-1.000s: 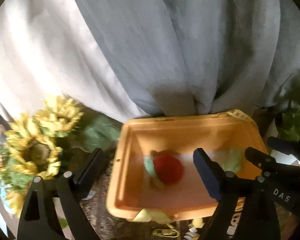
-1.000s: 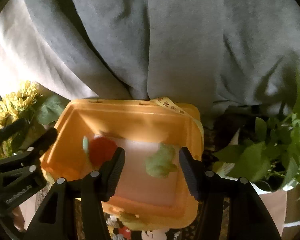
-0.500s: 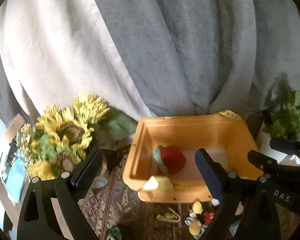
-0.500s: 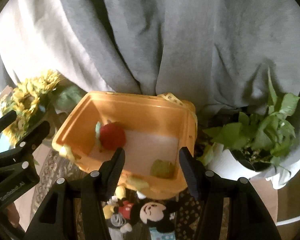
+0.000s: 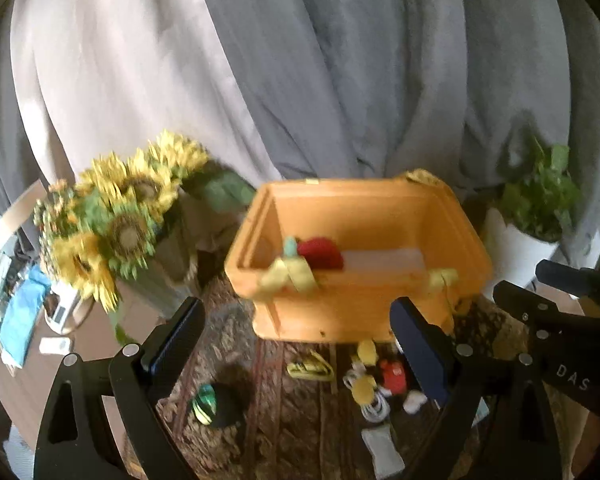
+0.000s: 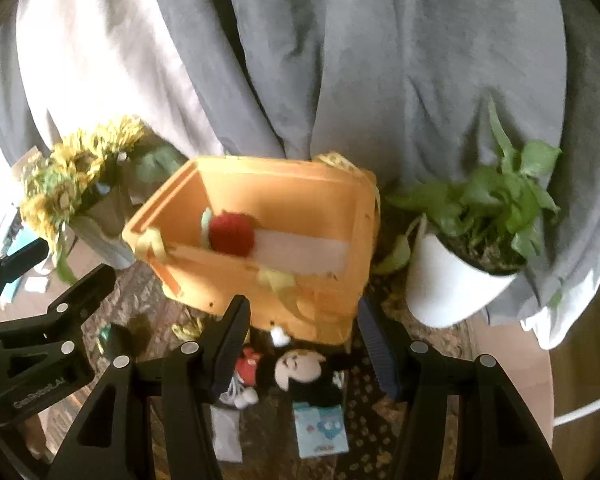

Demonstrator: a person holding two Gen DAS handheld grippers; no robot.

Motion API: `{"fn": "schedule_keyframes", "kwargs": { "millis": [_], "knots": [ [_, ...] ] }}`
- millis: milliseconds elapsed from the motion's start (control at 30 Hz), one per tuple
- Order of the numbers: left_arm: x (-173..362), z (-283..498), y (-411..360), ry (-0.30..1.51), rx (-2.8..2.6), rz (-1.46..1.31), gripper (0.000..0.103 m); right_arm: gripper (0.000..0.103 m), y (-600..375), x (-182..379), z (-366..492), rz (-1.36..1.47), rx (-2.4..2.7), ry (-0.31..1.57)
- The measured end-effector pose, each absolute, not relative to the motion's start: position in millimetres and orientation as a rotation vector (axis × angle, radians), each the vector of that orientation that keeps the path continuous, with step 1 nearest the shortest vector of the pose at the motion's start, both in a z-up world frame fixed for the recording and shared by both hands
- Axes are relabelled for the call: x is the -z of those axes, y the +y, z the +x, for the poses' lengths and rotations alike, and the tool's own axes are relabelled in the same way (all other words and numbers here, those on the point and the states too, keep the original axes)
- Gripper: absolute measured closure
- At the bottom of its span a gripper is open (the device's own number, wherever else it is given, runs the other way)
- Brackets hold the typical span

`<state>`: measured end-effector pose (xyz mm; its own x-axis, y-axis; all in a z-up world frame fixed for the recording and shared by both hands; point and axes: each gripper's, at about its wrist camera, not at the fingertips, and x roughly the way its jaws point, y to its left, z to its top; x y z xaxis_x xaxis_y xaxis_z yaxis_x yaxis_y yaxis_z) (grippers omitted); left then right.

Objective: Organize soft objects
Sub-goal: 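Move both tools back toward the Mickey plush and blue packet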

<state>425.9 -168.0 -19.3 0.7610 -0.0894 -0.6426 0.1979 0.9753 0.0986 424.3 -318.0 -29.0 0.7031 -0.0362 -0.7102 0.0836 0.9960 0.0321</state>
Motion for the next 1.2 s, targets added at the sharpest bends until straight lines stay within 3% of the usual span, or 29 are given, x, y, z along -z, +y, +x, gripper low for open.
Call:
{"fn": "schedule_keyframes", "kwargs": {
  "millis": [633, 1200],
  "knots": [
    [110, 391, -182, 0.893, 0.241, 0.198, 0.008, 0.046, -321, 110, 377, 0.057, 0.04, 0.956],
    [148, 366, -148, 0.892, 0.23, 0.24, 0.008, 0.046, -289, 155, 364, 0.09, -0.003, 1.031]
  ]
}}
